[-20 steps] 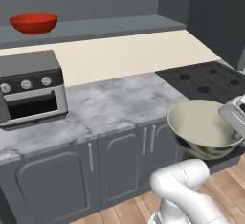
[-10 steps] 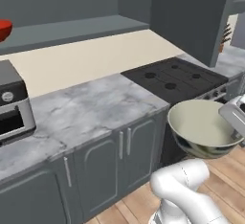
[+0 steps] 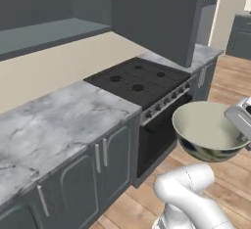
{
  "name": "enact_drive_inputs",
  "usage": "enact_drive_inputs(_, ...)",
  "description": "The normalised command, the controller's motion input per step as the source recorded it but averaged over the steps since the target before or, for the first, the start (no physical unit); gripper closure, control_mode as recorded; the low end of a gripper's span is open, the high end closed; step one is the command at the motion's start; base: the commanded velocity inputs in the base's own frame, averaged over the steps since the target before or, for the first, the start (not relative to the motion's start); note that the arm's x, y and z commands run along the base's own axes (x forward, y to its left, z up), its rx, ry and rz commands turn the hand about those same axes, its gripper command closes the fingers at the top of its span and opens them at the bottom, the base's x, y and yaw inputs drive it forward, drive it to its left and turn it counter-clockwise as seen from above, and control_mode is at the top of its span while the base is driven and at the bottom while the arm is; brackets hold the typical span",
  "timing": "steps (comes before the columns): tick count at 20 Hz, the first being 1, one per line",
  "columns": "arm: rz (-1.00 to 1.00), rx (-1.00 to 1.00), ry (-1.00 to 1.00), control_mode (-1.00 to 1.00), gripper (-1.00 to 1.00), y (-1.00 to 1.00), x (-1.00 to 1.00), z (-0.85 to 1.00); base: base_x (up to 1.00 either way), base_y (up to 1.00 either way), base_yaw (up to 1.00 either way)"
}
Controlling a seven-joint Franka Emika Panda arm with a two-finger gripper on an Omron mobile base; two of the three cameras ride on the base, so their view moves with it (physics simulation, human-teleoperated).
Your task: Move the bowls from the cabinet to the plates on the dining table.
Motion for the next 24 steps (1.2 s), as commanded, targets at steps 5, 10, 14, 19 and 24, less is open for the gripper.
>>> enact_drive_inputs(5, 0.00, 0.00, 0.00, 1.00, 1.00, 0.00, 0.00, 0.00, 0.12, -0.06, -0.44)
enact_drive_inputs(10, 0.00, 0.00, 0.00, 1.00, 1.00, 0.00, 0.00, 0.00, 0.12, -0.04, -0.45)
enact_drive_inputs(14, 0.00, 0.00, 0.00, 1.00, 1.00, 0.00, 0.00, 0.00, 0.12, -0.04, -0.46)
enact_drive_inputs(19, 0.00, 0.00, 0.00, 1.00, 1.00, 0.00, 0.00, 0.00, 0.12, -0.06, -0.46)
enact_drive_inputs(24, 0.00, 0.00, 0.00, 1.00, 1.00, 0.00, 0.00, 0.00, 0.12, -0.08, -0.46)
